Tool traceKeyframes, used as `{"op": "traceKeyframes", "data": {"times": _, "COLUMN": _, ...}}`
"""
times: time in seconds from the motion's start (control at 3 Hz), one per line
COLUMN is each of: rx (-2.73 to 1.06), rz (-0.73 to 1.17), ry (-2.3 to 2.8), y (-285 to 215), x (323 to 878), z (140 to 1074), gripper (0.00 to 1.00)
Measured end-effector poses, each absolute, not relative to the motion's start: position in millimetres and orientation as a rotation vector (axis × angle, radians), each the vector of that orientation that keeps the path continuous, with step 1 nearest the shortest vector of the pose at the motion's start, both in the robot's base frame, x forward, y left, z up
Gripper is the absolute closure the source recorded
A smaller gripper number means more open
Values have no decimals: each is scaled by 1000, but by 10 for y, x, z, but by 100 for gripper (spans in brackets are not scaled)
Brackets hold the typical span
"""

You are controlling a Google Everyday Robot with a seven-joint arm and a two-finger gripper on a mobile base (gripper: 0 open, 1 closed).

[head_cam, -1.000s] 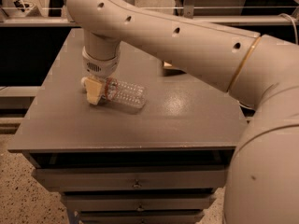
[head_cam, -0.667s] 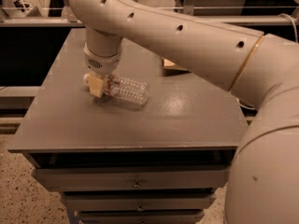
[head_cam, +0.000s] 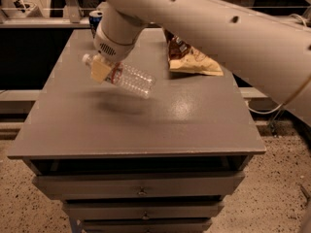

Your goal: Place water bottle upright

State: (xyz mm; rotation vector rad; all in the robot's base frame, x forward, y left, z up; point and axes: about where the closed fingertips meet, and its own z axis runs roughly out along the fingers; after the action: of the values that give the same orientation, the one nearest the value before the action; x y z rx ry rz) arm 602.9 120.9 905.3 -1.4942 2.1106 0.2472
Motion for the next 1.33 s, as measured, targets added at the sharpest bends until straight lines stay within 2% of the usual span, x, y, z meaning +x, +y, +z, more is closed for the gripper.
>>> {"op": "traceKeyframes", "data": {"times": 0.33, "rx": -1444, "rz": 418, "ry": 1939, "y": 1232, "x": 5887, "z": 9183, "gripper": 100}}
{"op": "traceKeyframes", "data": {"times": 0.67, "rx": -1311, "rz": 676, "ry": 1720, "y": 1387, "x": 5744, "z": 9176, "gripper": 100}}
{"op": "traceKeyframes", "data": {"times": 1.0, "rx": -1115, "rz": 803, "ry": 1582, "y": 1225, "x": 5889, "z": 9260, "gripper": 100}}
{"op": "traceKeyframes", "data": {"times": 1.33, "rx": -1035, "rz": 707, "ry": 1431, "y": 628, "x": 6016, "z": 9631, "gripper": 100}}
